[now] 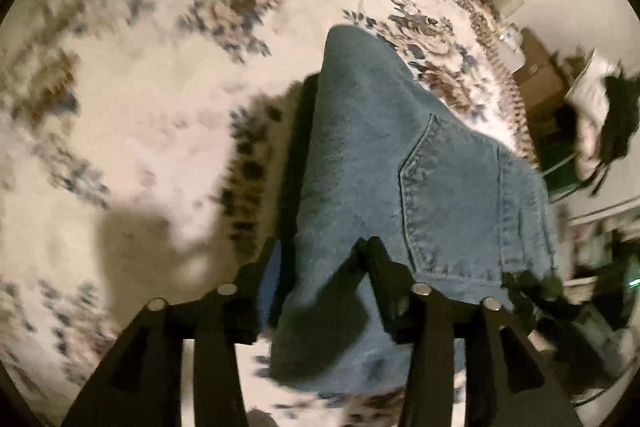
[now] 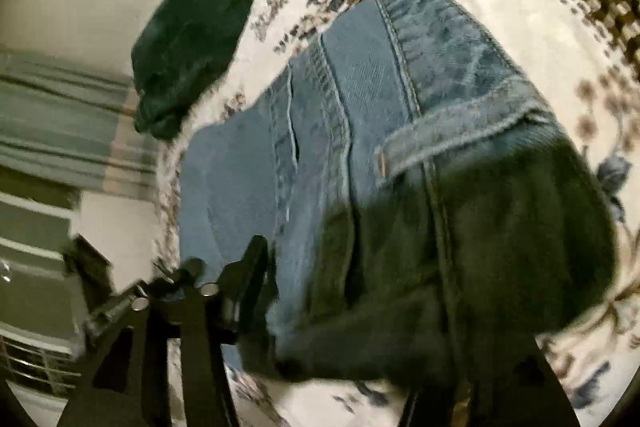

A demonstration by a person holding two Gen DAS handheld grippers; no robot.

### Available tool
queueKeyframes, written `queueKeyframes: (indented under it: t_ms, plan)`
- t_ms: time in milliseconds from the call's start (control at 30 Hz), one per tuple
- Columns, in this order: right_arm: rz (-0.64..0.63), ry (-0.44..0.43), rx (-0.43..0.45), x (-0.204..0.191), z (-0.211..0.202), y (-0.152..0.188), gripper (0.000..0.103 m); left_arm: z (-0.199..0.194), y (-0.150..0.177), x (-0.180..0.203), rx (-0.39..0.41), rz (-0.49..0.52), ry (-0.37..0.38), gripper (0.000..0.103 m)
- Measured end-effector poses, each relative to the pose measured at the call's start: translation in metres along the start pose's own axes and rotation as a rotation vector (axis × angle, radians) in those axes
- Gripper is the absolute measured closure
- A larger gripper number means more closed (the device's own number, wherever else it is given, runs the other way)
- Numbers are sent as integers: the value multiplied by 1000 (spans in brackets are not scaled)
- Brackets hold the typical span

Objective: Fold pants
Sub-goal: 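Release the jeans and raise both grippers away from the stack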

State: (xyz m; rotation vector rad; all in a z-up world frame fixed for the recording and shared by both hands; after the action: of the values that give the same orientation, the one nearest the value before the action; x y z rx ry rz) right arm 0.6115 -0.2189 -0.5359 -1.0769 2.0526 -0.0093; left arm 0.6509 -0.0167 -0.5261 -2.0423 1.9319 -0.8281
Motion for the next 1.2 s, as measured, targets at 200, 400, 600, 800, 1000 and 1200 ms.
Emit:
queueKeyframes:
  t_ms: [200,400,600,800,1000,1200]
  plan:
    - [-162,143,36,-5,-37,0,10,-39,-4,20,104,130,-80,21]
    - [-385,357,188,-24,-96,-14,1,-71,-5,40,141,212,-132,6]
    - [-477,443,322,-52,-169,-24,1,-129,-1,60,198,229,-154,6]
    - [-533,423,393,-99,-268,-4,1,-220,12,85,271,229,-170,6]
    - [-569,377,468,-139,-380,21,1,-324,39,118,366,249,-168,6]
    - [-614,332,565,-177,-504,51,1,-419,70,140,446,243,-160,6]
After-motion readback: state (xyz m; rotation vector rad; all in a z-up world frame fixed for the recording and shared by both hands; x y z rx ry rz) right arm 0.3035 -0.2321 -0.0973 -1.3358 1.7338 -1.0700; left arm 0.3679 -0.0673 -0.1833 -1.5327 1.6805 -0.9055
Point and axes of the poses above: each gripper's, at about its wrist camera, not at the fingertips, and z roughly the way its jaws point, x to its right, y to its underside, the point moved 8 cm from there along z, roughly the way its jaws point, and after that the axes turned 14 degrees about x, right-handed, at the moved point
